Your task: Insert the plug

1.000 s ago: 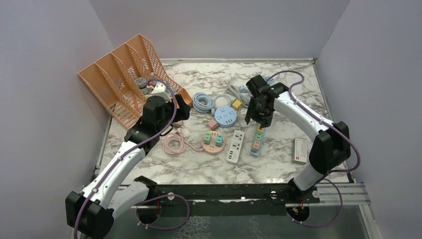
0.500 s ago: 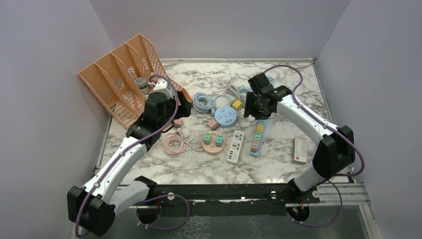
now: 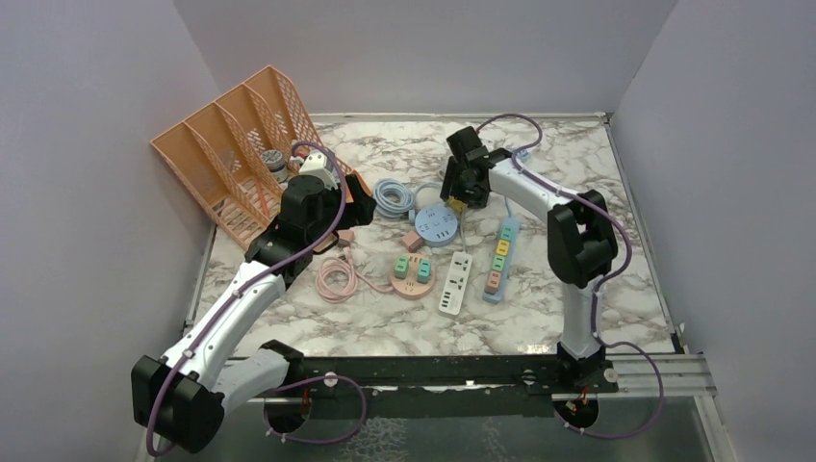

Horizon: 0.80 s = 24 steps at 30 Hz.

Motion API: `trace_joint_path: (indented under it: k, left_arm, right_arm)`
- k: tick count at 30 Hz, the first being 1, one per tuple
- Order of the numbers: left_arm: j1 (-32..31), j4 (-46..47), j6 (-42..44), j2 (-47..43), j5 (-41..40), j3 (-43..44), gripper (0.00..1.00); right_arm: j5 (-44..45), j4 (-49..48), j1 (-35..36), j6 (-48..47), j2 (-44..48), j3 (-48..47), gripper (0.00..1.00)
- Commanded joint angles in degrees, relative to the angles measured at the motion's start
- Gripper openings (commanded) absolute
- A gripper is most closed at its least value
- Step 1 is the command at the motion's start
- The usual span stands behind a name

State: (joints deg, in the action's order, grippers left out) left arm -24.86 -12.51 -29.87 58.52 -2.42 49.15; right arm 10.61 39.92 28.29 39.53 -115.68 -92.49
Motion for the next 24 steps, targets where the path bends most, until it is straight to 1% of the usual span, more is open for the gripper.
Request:
trace_joint_path:
  k: [1,7,13,16,19,20,24]
  left_arm:
    - [-0.17,0.2,-0.12,-0.29,1.83,1.61,0.81]
    - [-0.14,0.29,-0.16,-0.33,2.06,1.58,0.81]
    - [-0.15,0.21,0.0,-0.23,2.29,1.43,0.81]
    - [-0.12,0.27,0.13,-0.03,2.41,1.42,0.81]
    - [-0.1,0.43,0.1,0.13,2.71,1.4,0.81]
    - [-0.15,0.36,0.11,0.12,2.59,1.51,0.82]
    - [-0.12,0.31,-0.02,0.42,2.89,1.84,0.84]
  right_arm:
    - [3.1,1.07,-0.7,7.03,-3.42,-3.97,0.65]
    - [5.87,1.91,-1.26,11.57,-8.0,-7.0,0.65]
    - [6.86,2.78,-1.74,12.78,-10.6,-8.56,0.6]
    - [6.58,3.8,-1.75,12.58,-11.15,-9.05,0.53]
    - [5.05,2.95,-1.83,10.6,-10.78,-8.33,0.41]
    - [4.52,2.9,-1.84,9.93,-10.34,-8.28,0.39]
    - [3.62,1.58,-1.84,8.73,-6.35,-5.9,0.37]
